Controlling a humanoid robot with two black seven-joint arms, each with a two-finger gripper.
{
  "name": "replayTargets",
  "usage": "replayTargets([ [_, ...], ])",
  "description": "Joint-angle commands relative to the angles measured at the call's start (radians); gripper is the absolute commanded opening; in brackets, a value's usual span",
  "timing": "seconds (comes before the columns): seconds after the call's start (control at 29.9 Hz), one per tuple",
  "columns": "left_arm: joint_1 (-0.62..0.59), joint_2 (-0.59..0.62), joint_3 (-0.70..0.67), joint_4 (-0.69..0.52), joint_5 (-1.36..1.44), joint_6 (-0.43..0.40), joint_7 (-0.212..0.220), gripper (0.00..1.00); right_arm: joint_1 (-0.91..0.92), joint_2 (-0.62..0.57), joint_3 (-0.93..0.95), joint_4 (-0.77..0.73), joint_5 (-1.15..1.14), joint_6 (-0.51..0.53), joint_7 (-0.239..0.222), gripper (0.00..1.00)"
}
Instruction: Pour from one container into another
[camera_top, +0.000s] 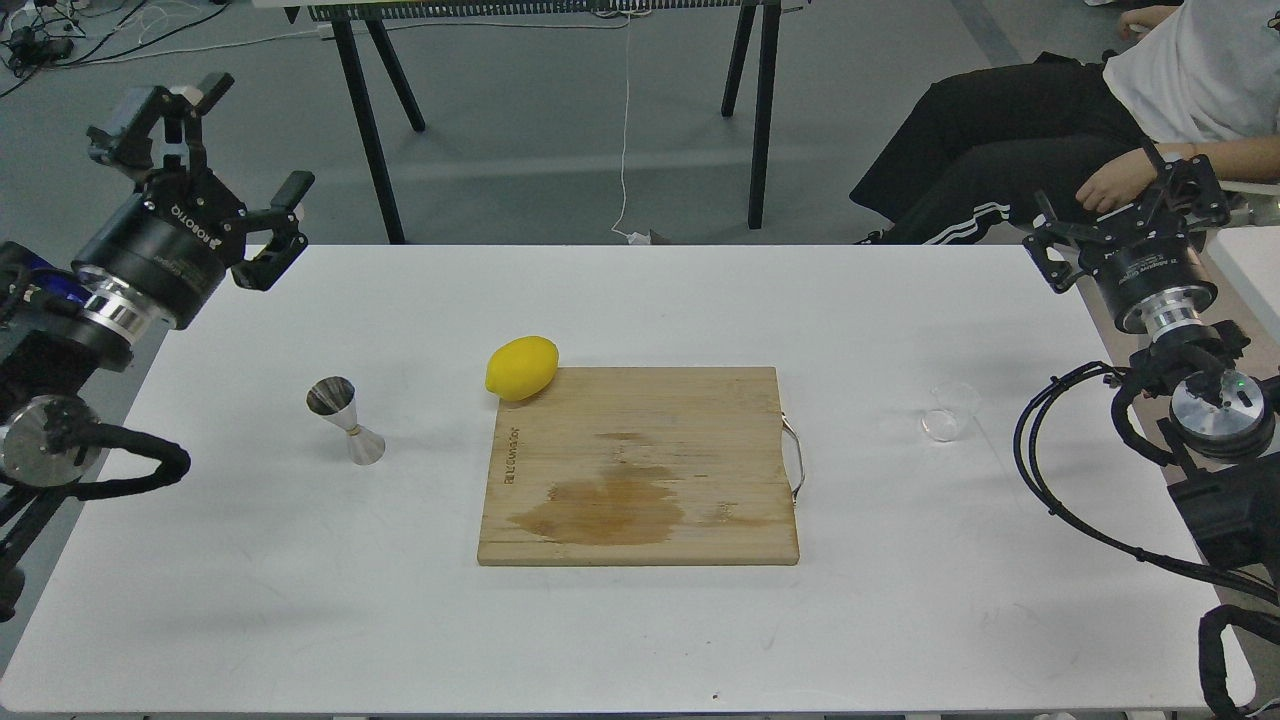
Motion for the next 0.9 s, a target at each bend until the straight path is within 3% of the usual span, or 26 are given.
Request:
replayTargets([
  [0.0, 0.114, 0.064, -0.003, -0.121, 0.255, 0.084, -0.045, 0.99, -0.003, -0.002, 0.0, 0.0, 0.0, 0.002, -0.002, 1.0],
  [0.13, 0.218, 0.101, 0.007, -0.181, 0.567, 0.156, -0.054, 0.99, -0.004, -0.002, 0.0, 0.0, 0.0, 0.003, -0.002, 1.0],
  [0.27, 0.309, 0.108, 0.009, -0.172, 0.898, 0.217, -0.074, 0.99, -0.015, -0.002, -0.006, 0.0, 0.0, 0.003, -0.003, 1.0],
  [0.37, 0.369, 0.107, 0.01, -0.138, 1.127, 0.315, -0.097, 0.99, -0.024, -0.002, -0.006, -0.002, 0.0, 0.003, -0.005, 1.0],
  [0.43, 0.402, 0.102, 0.013, -0.092, 1.286, 0.393, -0.097, 0.97, -0.029, -0.002, -0.006, -0.002, 0.0, 0.005, -0.005, 1.0],
  [0.53, 0.424, 0.087, 0.018, -0.005, 1.49, 0.444, -0.094, 0.95, -0.03, -0.002, -0.006, -0.002, 0.0, 0.005, -0.003, 1.0],
  [0.7, 0.392, -0.008, 0.049, 0.24, 1.765, 0.529, -0.088, 0.93, -0.029, 0.0, -0.006, -0.002, -0.002, 0.003, -0.003, 1.0],
  [0.87, 0.309, -0.122, 0.056, 0.428, 1.794, 0.541, -0.088, 0.92, -0.029, 0.0, -0.008, -0.002, -0.002, 0.003, -0.003, 1.0],
])
